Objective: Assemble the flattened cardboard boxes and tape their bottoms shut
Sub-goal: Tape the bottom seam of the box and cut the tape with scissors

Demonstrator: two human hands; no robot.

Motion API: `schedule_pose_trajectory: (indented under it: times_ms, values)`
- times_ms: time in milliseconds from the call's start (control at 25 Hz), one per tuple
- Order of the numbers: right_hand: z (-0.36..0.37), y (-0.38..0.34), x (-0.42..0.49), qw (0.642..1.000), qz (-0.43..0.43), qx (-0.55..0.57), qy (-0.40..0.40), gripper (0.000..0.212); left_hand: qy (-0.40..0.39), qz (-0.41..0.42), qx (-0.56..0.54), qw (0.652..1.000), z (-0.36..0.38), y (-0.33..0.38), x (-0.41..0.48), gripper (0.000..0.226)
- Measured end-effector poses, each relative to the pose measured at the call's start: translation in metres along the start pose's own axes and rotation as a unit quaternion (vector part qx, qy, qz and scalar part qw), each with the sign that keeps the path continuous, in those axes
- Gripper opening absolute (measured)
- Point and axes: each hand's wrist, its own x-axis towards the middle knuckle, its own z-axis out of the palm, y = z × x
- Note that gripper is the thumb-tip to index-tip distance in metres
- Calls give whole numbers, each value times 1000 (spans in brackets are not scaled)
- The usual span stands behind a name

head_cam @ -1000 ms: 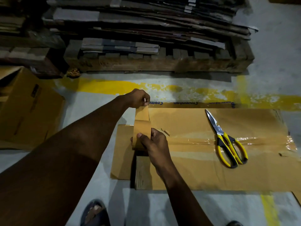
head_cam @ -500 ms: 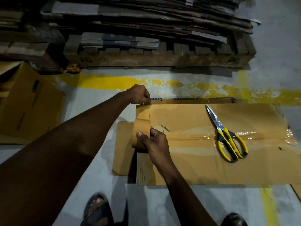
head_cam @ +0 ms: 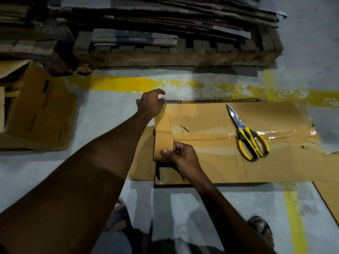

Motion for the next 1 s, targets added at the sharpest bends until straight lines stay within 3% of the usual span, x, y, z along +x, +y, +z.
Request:
schedule_pose_trajectory:
  times_ms: [120,280,360,400,480,560,640,680,1000]
  values:
    - [-1,-7,-6,999,-28,-17,23,40,122,-74,-254,957,-5,-18,-72,12]
    - [-4,-18,-11,995,-54,-84,31,34,31,-129,-389,912,-16,-26,-182,22]
    - [-9,-20,-16,985,-82,-151,14,28,-50,-74,-351,932,-17,-23,-209,10]
    - [-15,-13,-19,970,-110,-219,-1,29,-84,-37,-284,954,-19,-20,-215,15]
    - [-29,10,-30,908,-178,-379,-16,51,-113,-5,-166,980,-22,-19,-218,37]
    - [-40,38,-40,831,-215,-512,-26,75,-117,4,-146,982,-22,-25,-217,45]
    - [-41,54,-44,775,-218,-592,-36,80,-115,9,-144,983,-23,-30,-218,43]
    - [-41,56,-42,764,-219,-607,-32,77,-110,11,-141,984,-23,-33,-216,40]
    - [-28,46,-4,801,-208,-561,12,72,-58,31,-181,981,-31,-33,-168,31]
